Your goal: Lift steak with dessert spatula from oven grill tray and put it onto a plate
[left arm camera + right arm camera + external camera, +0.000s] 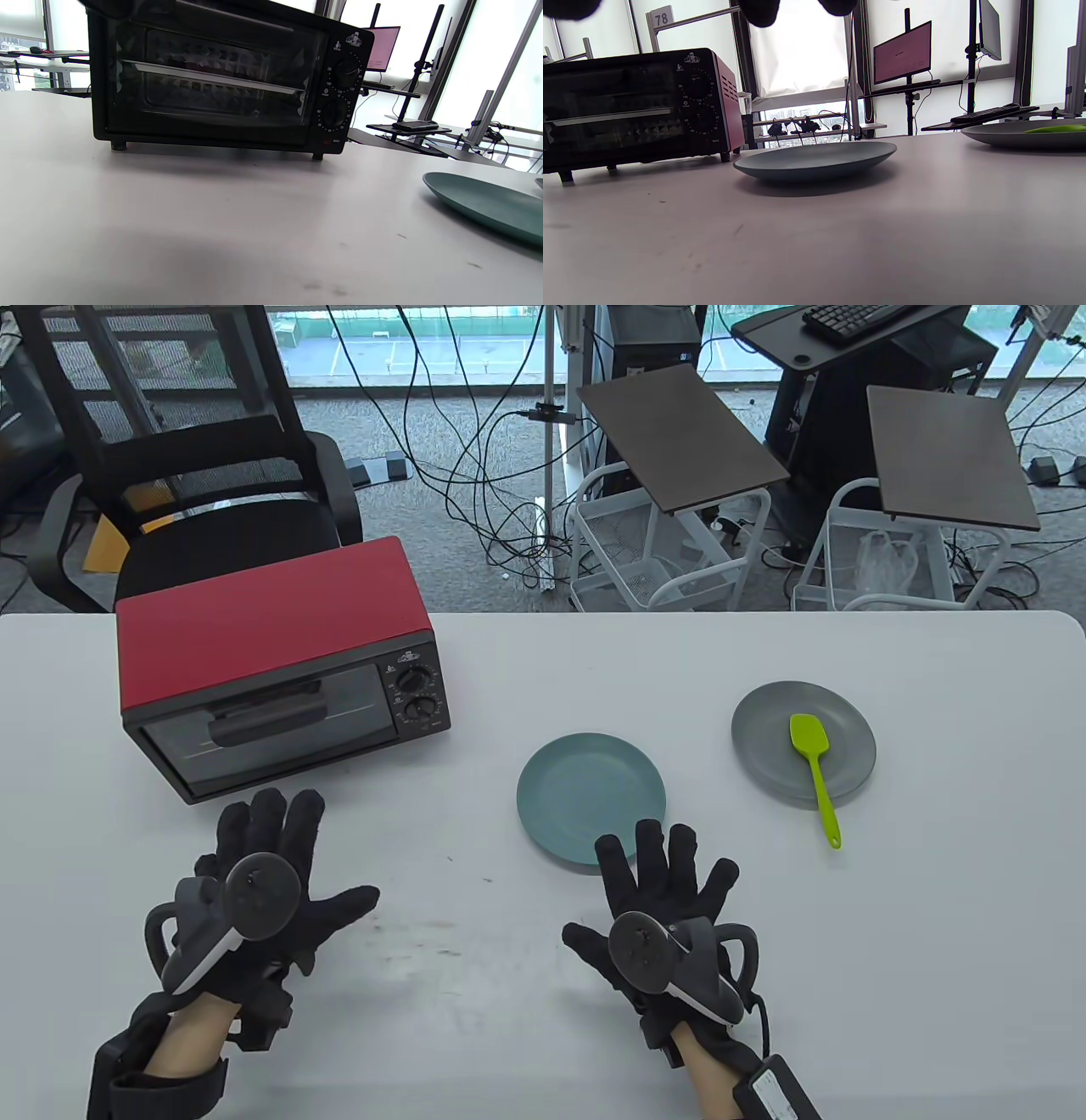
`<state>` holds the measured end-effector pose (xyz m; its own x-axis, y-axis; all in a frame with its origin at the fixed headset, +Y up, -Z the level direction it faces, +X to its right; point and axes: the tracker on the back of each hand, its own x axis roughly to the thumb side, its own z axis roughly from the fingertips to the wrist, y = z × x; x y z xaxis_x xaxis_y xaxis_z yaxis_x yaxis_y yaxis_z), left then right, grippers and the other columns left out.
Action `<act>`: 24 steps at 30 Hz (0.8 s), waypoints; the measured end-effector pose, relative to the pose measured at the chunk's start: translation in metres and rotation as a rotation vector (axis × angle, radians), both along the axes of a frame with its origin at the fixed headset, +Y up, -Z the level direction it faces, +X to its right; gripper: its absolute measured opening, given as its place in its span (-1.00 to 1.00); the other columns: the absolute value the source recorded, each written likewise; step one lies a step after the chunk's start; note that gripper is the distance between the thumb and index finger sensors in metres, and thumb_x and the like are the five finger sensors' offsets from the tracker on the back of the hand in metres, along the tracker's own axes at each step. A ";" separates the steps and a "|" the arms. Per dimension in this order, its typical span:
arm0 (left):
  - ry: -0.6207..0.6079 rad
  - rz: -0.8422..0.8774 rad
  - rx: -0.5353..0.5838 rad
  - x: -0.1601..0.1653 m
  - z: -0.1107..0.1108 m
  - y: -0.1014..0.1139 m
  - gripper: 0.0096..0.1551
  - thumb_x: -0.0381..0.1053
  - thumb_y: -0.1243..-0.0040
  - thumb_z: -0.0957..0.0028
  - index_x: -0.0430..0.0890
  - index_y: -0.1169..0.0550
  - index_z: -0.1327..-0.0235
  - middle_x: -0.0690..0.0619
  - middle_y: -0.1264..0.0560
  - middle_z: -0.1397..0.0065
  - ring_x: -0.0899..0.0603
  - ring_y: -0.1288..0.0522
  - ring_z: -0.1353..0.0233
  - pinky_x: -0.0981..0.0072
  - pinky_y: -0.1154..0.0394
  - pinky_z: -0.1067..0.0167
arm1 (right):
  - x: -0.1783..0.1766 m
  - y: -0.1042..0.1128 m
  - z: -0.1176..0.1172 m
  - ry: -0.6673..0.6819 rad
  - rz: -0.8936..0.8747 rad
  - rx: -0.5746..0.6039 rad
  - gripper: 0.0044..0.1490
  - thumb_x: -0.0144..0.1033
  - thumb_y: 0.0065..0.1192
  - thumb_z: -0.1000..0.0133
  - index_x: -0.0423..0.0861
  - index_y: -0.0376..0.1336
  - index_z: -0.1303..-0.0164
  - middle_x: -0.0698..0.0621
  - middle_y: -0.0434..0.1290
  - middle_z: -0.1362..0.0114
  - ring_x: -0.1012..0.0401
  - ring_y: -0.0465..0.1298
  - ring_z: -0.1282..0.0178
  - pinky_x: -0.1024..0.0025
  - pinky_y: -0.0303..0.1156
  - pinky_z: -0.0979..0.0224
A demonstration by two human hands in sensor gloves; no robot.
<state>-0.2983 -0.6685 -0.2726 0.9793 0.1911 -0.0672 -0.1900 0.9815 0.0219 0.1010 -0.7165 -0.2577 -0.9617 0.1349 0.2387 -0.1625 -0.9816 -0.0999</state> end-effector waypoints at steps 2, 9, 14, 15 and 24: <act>0.047 0.047 0.022 -0.009 -0.008 0.007 0.44 0.96 0.01 0.40 0.35 0.19 -0.64 0.07 0.15 -0.85 -0.36 0.04 -0.83 -0.51 -0.23 -0.51 | -0.001 0.000 0.000 0.003 0.006 -0.003 0.28 0.61 -0.19 0.02 0.05 -0.24 -0.78 -0.27 -0.30 -0.80 -0.34 -0.35 -0.70 -0.66 -0.33 -0.44; 0.180 0.182 0.010 -0.037 -0.036 0.018 0.48 0.96 -0.03 0.37 0.16 0.07 -0.65 0.04 0.02 -0.81 -0.32 -0.13 -0.79 -0.44 -0.33 -0.48 | 0.000 0.000 0.000 0.001 -0.006 -0.003 0.28 0.61 -0.19 0.02 0.05 -0.24 -0.78 -0.27 -0.29 -0.80 -0.34 -0.34 -0.70 -0.66 -0.33 -0.44; 0.258 0.284 -0.002 -0.052 -0.045 0.015 0.51 0.97 -0.02 0.37 0.08 0.04 -0.64 0.01 0.00 -0.80 -0.31 -0.17 -0.77 -0.40 -0.37 -0.48 | 0.002 -0.001 0.000 -0.002 -0.017 -0.008 0.28 0.61 -0.19 0.02 0.05 -0.24 -0.78 -0.27 -0.29 -0.80 -0.34 -0.34 -0.70 -0.65 -0.33 -0.44; 0.272 0.313 -0.002 -0.055 -0.046 0.012 0.52 0.98 -0.02 0.36 0.07 0.05 -0.64 0.01 0.00 -0.80 -0.30 -0.18 -0.77 -0.39 -0.37 -0.48 | 0.002 0.000 -0.001 -0.002 -0.019 -0.009 0.28 0.61 -0.19 0.01 0.05 -0.24 -0.78 -0.27 -0.29 -0.80 -0.34 -0.34 -0.70 -0.66 -0.33 -0.44; 0.345 0.556 -0.050 -0.071 -0.060 -0.010 0.57 0.96 -0.05 0.31 -0.05 0.10 -0.63 -0.09 0.07 -0.78 -0.30 -0.19 -0.76 -0.30 -0.43 -0.48 | 0.003 0.000 -0.001 -0.006 -0.025 -0.016 0.27 0.61 -0.19 0.02 0.05 -0.24 -0.78 -0.27 -0.28 -0.80 -0.34 -0.34 -0.70 -0.66 -0.32 -0.44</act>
